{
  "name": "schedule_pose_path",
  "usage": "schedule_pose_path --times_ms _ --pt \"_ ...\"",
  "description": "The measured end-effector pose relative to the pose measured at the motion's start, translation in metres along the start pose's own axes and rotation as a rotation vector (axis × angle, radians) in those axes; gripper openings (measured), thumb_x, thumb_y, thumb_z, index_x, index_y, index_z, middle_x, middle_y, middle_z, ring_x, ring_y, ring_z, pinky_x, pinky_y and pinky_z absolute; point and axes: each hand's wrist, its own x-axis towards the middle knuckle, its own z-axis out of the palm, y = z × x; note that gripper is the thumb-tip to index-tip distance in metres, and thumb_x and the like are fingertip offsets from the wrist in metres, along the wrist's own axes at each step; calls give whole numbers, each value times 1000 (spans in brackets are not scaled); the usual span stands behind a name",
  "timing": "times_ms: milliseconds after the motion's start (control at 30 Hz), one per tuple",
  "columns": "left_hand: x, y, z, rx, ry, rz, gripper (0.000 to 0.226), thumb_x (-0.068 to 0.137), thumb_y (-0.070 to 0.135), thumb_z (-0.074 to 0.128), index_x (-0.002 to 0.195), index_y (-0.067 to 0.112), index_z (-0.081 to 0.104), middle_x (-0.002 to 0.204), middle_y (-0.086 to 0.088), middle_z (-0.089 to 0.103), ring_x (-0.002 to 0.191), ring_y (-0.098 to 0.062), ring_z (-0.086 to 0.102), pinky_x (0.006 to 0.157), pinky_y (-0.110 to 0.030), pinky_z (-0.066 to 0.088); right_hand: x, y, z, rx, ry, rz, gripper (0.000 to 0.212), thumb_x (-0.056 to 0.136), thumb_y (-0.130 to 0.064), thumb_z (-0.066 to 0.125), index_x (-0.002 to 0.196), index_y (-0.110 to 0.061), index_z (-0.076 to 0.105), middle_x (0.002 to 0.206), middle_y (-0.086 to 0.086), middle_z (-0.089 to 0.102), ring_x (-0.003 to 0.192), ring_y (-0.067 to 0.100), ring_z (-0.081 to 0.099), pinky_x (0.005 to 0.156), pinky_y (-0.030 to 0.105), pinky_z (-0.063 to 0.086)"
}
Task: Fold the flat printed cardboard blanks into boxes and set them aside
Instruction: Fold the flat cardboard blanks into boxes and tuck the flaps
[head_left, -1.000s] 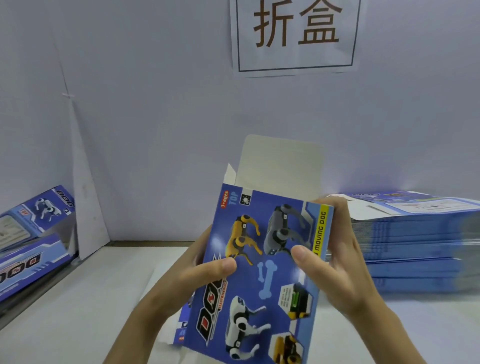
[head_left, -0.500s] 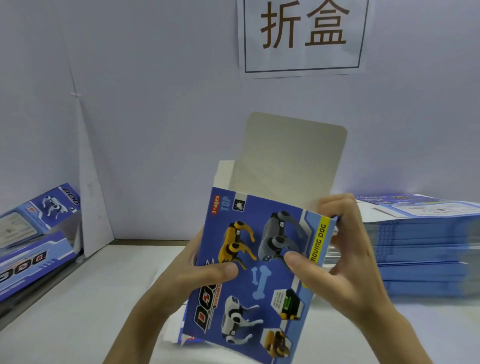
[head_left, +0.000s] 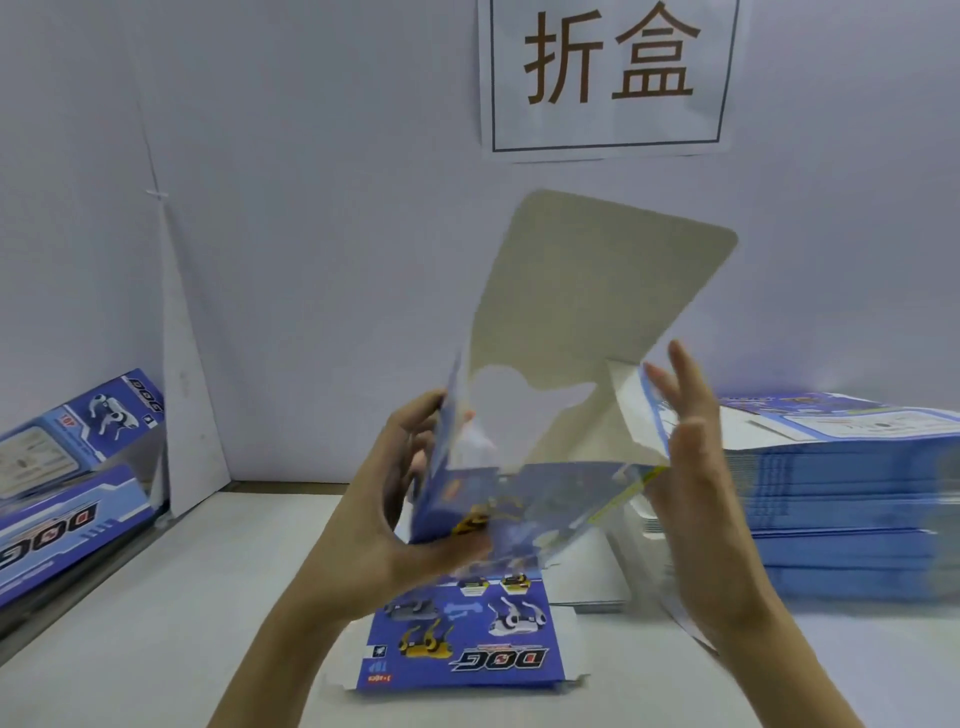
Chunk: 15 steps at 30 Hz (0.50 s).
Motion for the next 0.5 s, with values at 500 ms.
schedule_pose_path --times_ms 500 --pt "10 21 30 -346 -42 -253 43 104 0 15 145 -8 25 141 -19 39 106 -19 36 72 -17 34 4 21 4 -175 -28 277 43 100 -15 49 95 -56 61 96 -28 71 92 -2 69 74 16 53"
